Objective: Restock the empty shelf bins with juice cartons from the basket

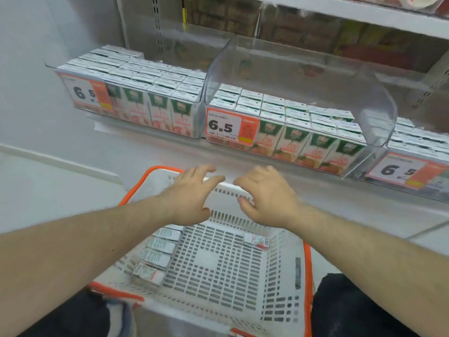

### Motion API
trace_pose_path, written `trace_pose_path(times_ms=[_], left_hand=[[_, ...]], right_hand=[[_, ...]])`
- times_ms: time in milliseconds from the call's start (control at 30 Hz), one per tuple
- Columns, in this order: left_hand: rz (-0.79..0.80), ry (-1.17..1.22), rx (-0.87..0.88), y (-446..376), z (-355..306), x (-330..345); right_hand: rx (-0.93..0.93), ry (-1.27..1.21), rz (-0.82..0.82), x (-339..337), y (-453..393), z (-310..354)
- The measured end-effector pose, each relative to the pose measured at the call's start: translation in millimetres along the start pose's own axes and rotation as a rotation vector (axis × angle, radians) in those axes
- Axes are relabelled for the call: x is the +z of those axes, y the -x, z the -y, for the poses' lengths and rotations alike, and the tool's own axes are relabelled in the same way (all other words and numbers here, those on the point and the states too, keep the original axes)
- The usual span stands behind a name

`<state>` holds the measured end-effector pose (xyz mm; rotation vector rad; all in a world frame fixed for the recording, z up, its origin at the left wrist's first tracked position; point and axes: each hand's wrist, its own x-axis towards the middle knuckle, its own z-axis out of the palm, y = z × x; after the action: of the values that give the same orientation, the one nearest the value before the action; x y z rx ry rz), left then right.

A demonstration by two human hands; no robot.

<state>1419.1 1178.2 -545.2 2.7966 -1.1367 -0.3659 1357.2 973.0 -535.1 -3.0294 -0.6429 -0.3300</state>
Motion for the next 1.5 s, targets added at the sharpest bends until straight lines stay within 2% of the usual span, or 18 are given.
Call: trace_pose_path(times_ms=[67, 133, 333, 400, 467, 567, 700, 800, 900, 1033, 1100, 1167, 1300, 1367, 1500], left_hand=[[0.116, 0.051, -0.119, 5, 22, 17], [0.188, 0.116, -0.256, 10, 46, 40], [0.252, 0.449, -0.704, 13, 76, 126], [0.305, 0.509, -0.782, 9, 76, 152], [0.348, 0.472, -0.831, 5, 77, 173], [0.386, 0.291, -0.880, 3, 79, 201], [0.319, 0.180, -0.893, -4, 85, 234], [0.261, 0.313, -1.004, -16, 87, 253], [0.174, 0.375, -1.129, -26, 86, 263], [0.185, 0.410, -1.148, -28, 86, 259], [0.179, 0.532, -1.151, -27, 87, 248], [0.145, 0.753, -1.146, -25, 88, 231], [0.091, 1.319, -1.074, -25, 87, 178], [0.087, 1.596, -1.047, -21, 85, 148], [0.109, 1.785, -0.962, -12, 77, 98]], right_hand=[[0.121, -0.096, 0.283, 37, 7, 0], [0.235, -0.175, 0.422, 72, 12, 2], [0.565, -0.375, 0.605, 146, 16, 11], [0.637, -0.410, 0.627, 168, 19, 8], [0.680, -0.400, 0.677, 189, 24, 2], [0.708, -0.300, 0.763, 212, 33, -10], [0.668, -0.086, 0.827, 234, 42, -19], [0.651, -0.016, 0.898, 247, 48, -21], [0.611, 0.102, 0.897, 260, 56, -20], [0.540, 0.147, 0.907, 263, 55, -20], [0.522, 0.109, 0.916, 259, 51, -21], [0.545, -0.049, 0.878, 253, 45, -23], [0.744, -0.727, 0.701, 214, 19, -18], [0.780, -0.949, 0.621, 185, 4, -10], [0.759, -1.150, 0.527, 125, -17, 1]])
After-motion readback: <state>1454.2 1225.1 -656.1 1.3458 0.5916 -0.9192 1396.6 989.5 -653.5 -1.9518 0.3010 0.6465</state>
